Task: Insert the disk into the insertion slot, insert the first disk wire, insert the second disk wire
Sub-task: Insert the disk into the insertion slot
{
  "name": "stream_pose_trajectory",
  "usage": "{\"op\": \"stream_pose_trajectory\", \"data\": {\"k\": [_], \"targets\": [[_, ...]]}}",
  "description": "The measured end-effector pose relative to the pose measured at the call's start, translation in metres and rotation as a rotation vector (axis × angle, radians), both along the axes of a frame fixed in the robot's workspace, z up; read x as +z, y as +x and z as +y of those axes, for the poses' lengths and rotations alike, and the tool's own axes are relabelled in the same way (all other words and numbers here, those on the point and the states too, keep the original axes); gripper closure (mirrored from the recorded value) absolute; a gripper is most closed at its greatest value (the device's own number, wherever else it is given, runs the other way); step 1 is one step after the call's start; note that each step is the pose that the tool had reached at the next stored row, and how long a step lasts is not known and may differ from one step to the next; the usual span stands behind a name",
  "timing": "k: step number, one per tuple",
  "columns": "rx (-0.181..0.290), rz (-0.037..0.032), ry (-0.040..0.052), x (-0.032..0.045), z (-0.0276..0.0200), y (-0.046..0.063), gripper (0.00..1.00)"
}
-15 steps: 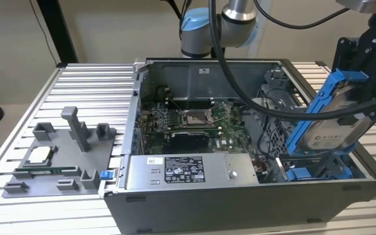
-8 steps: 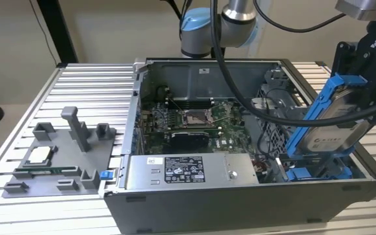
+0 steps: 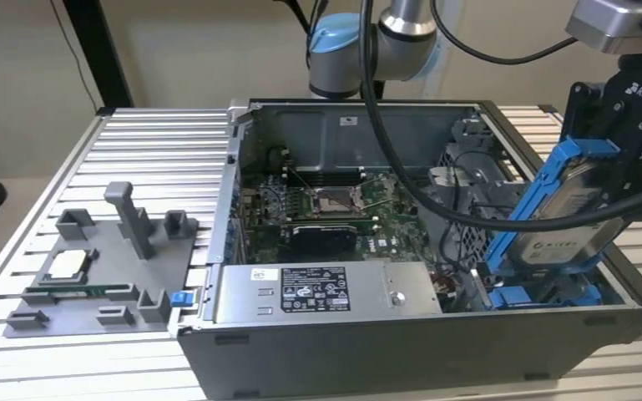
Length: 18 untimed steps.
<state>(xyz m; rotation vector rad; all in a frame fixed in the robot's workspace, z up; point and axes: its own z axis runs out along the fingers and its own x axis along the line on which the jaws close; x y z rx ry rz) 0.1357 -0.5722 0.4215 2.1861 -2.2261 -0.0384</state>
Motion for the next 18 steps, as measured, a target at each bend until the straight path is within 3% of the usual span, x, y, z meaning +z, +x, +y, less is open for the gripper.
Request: {"op": "stream_pose_trajectory", "data": {"k": [18], "targets": [[0.000,0.0000,0.0021,-0.0171,0.0000,0.000,1.00]]}}
